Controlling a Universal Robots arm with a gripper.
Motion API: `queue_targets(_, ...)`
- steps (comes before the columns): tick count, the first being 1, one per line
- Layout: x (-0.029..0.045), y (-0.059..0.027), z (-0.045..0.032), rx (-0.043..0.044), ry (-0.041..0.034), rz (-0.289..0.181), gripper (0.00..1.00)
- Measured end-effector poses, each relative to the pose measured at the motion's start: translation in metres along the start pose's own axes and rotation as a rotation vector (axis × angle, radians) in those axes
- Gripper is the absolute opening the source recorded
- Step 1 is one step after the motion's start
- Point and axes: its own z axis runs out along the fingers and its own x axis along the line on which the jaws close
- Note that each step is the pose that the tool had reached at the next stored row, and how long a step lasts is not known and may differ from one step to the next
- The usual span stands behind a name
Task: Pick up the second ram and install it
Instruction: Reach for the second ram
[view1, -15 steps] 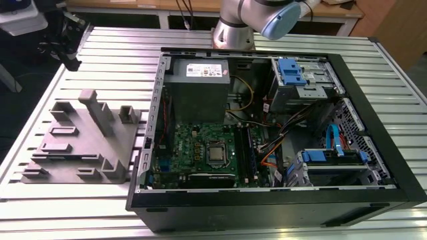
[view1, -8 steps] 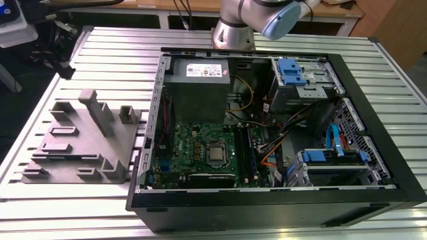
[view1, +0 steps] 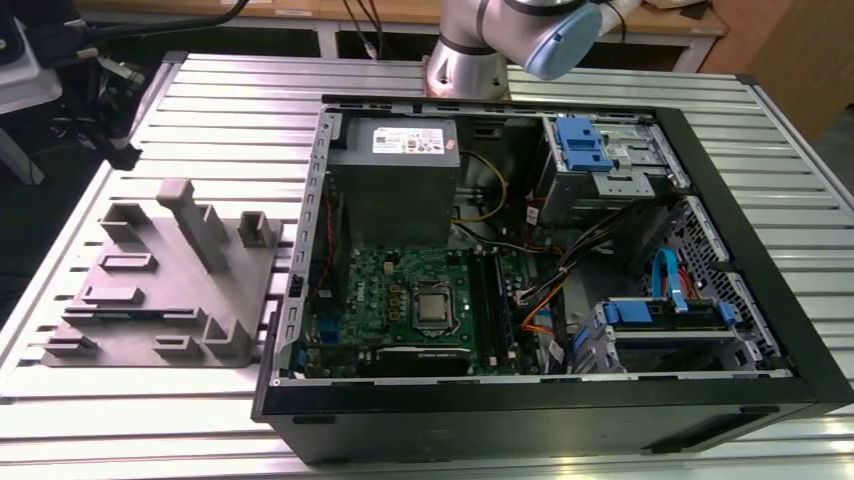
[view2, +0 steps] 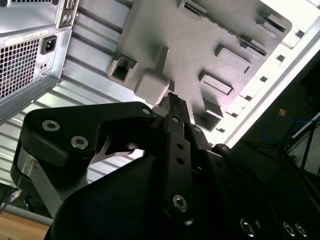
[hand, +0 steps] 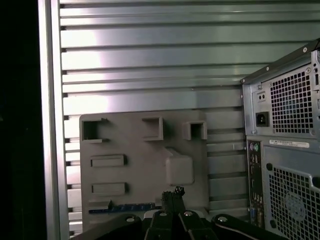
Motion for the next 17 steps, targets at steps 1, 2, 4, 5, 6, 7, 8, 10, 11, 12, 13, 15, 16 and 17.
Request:
queue_targets(1, 0.0009, -0.0012, 0.0007, 0.0001, 0.0001, 0.0, 0.07)
queue_targets(2, 0.0019, -0.0025, 0.0014, 0.0001, 0.0001, 0.0, 0.07)
queue_targets(4, 0.0043, -0.0054, 0.0032, 0.0, 0.0, 0.0, 0.07)
queue_targets(5, 0.0054, -0.0067, 0.004, 0.0, 0.0, 0.0, 0.07)
queue_targets(6, 0.0065, -0.008, 0.0048, 0.0, 0.0, 0.0, 0.07)
queue_targets(7, 0.0076, -0.0093, 0.0057, 0.0, -0.0001, 0.0, 0.07)
queue_targets(8, 0.0087, -0.0105, 0.0065, 0.0001, 0.0001, 0.0, 0.07)
queue_targets(10, 0.011, -0.013, 0.0083, 0.0001, 0.0, 0.0, 0.07)
queue_targets(11, 0.0121, -0.0144, 0.0092, 0.0001, 0.0, 0.0, 0.07)
queue_targets(12, 0.0133, -0.016, 0.0103, 0.0, 0.0, 0.0, 0.07)
queue_targets(13, 0.0144, -0.0174, 0.0113, 0.0, 0.0, 0.0, 0.07)
queue_targets(15, 0.0164, -0.0202, 0.0134, 0.0, 0.0, 0.0, 0.07)
queue_targets(16, 0.0173, -0.0217, 0.0145, 0.0, 0.0, 0.0, 0.07)
queue_targets(17, 0.0182, -0.0231, 0.0156, 0.0, 0.0001, 0.0, 0.07)
